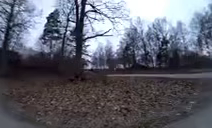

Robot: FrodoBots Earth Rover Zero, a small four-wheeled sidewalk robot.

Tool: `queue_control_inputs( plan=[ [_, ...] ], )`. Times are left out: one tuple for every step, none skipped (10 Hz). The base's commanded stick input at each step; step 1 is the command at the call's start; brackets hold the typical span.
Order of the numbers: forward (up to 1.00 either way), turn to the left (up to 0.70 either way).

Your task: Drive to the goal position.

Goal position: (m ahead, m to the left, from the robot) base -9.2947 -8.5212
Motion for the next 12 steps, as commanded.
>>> queue_control_inputs(
  plan=[
    [0.0, -0.7],
    [0.0, -0.7],
    [0.0, -0.7],
    [0.0, -0.7],
    [0.0, -0.7],
    [0.0, -0.7],
    [0.0, -0.7],
    [0.0, -0.7],
    [0.0, -0.7],
    [0.0, -0.7],
    [0.0, -0.7],
    [0.0, -0.7]
  ],
)
